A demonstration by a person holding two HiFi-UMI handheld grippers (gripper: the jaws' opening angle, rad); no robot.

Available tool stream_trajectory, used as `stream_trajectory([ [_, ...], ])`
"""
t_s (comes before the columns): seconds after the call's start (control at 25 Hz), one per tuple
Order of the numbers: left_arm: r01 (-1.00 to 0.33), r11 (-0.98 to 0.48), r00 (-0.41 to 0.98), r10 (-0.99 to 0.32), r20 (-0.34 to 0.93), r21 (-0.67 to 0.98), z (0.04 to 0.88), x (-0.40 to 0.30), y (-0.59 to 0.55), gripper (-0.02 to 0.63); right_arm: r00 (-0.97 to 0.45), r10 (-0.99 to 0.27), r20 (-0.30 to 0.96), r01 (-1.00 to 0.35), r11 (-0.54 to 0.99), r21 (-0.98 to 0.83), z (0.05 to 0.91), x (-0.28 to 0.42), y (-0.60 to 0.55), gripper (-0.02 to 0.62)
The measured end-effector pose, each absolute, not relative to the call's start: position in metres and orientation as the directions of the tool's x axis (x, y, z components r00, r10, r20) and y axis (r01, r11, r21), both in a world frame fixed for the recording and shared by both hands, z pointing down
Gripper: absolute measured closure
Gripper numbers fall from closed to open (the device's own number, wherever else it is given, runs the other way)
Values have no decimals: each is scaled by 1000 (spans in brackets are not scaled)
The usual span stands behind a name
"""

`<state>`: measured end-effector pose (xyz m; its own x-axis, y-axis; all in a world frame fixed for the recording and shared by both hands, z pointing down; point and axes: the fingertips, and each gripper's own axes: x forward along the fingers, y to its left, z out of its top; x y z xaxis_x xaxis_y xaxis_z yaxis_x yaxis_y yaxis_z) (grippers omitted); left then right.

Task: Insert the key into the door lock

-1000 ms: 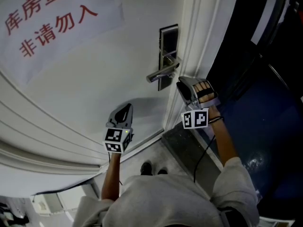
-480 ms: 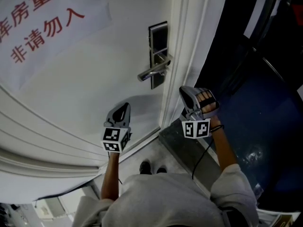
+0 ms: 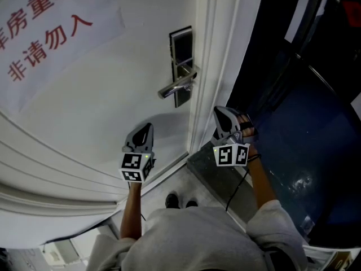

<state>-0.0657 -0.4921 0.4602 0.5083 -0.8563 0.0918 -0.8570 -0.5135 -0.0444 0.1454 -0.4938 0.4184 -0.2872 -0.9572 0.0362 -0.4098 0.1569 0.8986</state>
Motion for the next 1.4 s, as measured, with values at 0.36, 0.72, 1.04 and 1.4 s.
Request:
stream_trajectory([
  [0.36, -844, -535, 530, -843, 92, -33, 465, -54, -495, 589, -244, -968, 65, -784, 236, 574, 433, 166, -486, 572],
  [0.72, -836, -548, 544, -834, 95, -24, 469, -48, -497, 589, -173, -980, 99, -943, 194, 271, 461, 196, -474, 572],
  [1.04, -839, -544, 541, -833, 113, 7, 481, -47, -495, 589, -144, -983, 114, -965, 165, 203, 475, 201, -466, 572],
  [1.4, -841, -542, 539, -835, 108, 6, 482, -49, -494, 589, -150, -981, 119, -959, 174, 223, 473, 193, -466, 574],
])
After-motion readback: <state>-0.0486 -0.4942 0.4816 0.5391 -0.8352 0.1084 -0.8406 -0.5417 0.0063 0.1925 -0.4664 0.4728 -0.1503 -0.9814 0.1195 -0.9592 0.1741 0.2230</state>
